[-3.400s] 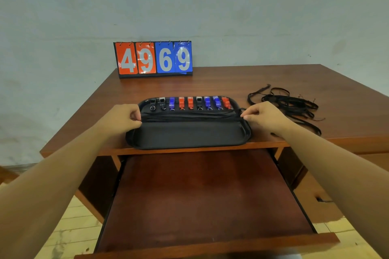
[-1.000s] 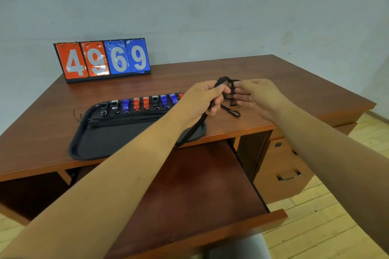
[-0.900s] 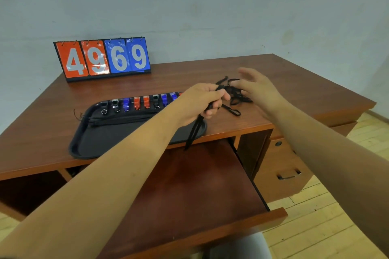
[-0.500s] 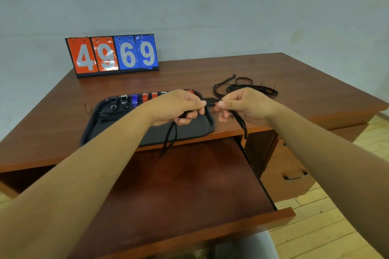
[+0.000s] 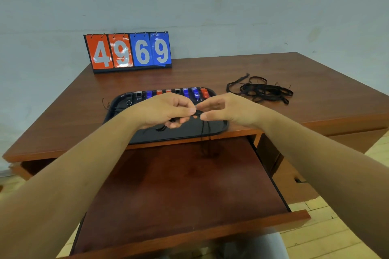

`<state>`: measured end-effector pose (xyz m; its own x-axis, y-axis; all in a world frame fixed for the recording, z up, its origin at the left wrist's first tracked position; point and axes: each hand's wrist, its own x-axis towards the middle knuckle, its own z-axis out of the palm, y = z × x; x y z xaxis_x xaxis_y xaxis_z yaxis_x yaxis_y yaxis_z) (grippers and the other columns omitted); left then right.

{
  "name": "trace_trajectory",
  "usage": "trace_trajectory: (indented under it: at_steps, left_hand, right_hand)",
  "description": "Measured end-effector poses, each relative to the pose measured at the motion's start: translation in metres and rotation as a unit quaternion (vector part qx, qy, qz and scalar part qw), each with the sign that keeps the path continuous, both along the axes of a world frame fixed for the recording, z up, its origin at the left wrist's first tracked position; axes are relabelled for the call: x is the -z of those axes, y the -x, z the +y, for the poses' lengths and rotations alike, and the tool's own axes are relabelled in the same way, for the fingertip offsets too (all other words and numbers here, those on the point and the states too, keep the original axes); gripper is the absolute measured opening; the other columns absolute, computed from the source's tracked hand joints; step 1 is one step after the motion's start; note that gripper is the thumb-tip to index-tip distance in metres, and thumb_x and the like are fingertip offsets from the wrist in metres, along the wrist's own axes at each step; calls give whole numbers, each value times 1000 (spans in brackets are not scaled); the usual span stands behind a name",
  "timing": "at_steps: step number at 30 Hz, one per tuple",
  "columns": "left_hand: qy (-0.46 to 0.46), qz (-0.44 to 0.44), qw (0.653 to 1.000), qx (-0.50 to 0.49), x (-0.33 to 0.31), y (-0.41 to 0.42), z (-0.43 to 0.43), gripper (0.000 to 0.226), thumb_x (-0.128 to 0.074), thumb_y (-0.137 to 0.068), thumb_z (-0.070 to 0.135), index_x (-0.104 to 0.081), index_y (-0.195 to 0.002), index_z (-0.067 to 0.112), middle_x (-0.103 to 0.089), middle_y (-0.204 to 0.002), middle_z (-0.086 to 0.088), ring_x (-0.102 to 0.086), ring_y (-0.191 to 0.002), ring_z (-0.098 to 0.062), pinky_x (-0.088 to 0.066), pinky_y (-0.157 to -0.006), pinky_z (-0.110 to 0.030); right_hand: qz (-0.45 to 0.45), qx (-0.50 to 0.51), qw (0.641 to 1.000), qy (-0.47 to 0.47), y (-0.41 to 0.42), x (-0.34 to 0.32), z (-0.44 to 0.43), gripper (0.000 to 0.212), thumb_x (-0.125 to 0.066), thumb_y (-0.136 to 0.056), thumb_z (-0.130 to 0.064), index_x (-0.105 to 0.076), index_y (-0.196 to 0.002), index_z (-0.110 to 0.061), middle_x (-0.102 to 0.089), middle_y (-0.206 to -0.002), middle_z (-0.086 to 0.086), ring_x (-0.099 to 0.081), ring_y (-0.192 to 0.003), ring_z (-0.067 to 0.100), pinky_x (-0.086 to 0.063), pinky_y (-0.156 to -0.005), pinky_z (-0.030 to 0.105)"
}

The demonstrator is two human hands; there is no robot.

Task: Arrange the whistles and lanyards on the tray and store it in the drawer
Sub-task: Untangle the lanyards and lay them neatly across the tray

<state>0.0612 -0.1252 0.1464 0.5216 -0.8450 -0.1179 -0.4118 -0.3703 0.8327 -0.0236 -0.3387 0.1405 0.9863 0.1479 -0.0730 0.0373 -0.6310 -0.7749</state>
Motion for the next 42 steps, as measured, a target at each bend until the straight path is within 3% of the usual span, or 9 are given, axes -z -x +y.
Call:
trace_trajectory:
  at_steps: [4,8,13,18,22,25,29,34,42]
  left_hand:
    - [15,-14,1000,-24,-7,-4,8,22,-54,-100,26,-64,-88,10,-54,-67,-2,-43,-51,-12,-37,-51,-21]
    - [-5,-28,998,-56,-3,-16,34,19,-55,-100,26,-67,-91,14,-57,-66,0,-46,-53,-11,-39,-56,-24]
    - [-17,-42,994,-97,10,-26,63,18,-57,-98,29,-69,-94,16,-62,-67,2,-46,-53,-12,-44,-61,-26]
    - [-46,-120,977,-168,23,-42,82,21,-54,-100,32,-71,-93,21,-65,-63,2,-54,-53,-8,-49,-67,-25]
    - [-66,-145,962,-221,35,-59,100,22,-48,-103,18,-68,-94,17,-71,-75,2,-59,-54,0,-46,-61,-23]
    - [-80,-164,949,-258,42,-68,112,24,-44,-104,12,-66,-97,20,-73,-79,2,-59,-54,-2,-43,-59,-22]
    - [-71,-194,928,-310,50,-74,125,13,-45,-102,14,-57,-100,20,-75,-80,7,-64,-73,-12,-42,-65,-25]
    - [-140,-272,907,-289,55,-80,132,7,-59,-96,21,-65,-93,24,-66,-89,8,-59,-82,-9,-42,-71,-25]
    - [-177,-309,892,-279,61,-88,129,3,-69,-90,19,-72,-91,20,-65,-86,4,-56,-77,-5,-41,-74,-25]
  right_hand:
    - [4,-32,998,-60,-5,-3,13,26,-65,-97,-26,-75,-100,-2,-78,-92,8,-74,-97,19,-56,-94,34]
    - [-13,4,999,-39,-5,-4,-1,24,-69,-94,-28,-77,-78,-11,-78,-83,5,-75,-92,16,-55,-78,21]
    - [-16,59,998,6,-7,4,-11,22,-71,-91,-36,-78,-90,-16,-68,-60,3,-62,-59,9,-45,-73,19]
    - [-22,74,996,49,-12,8,-12,16,-67,-95,-33,-78,-95,-22,-55,-47,-5,-47,-44,5,-44,-65,20]
    - [-37,96,992,79,-16,12,-20,12,-69,-94,-31,-78,-95,-23,-59,-48,-19,-48,-41,-1,-42,-53,17]
    - [-47,123,988,86,-19,19,-28,10,-68,-94,-29,-77,-92,-24,-57,-47,-13,-48,-40,-1,-40,-46,14]
    - [-74,149,976,138,-23,30,-35,11,-65,-96,-28,-74,-96,-22,-67,-71,-7,-55,-51,2,-40,-55,13]
    - [-78,167,970,162,-27,41,-42,8,-65,-97,-26,-67,-95,-18,-65,-62,-5,-54,-43,-3,-42,-51,14]
    - [-86,202,961,169,-34,54,-51,5,-64,-98,-22,-69,-97,-23,-68,-70,-2,-61,-63,8,-45,-63,22]
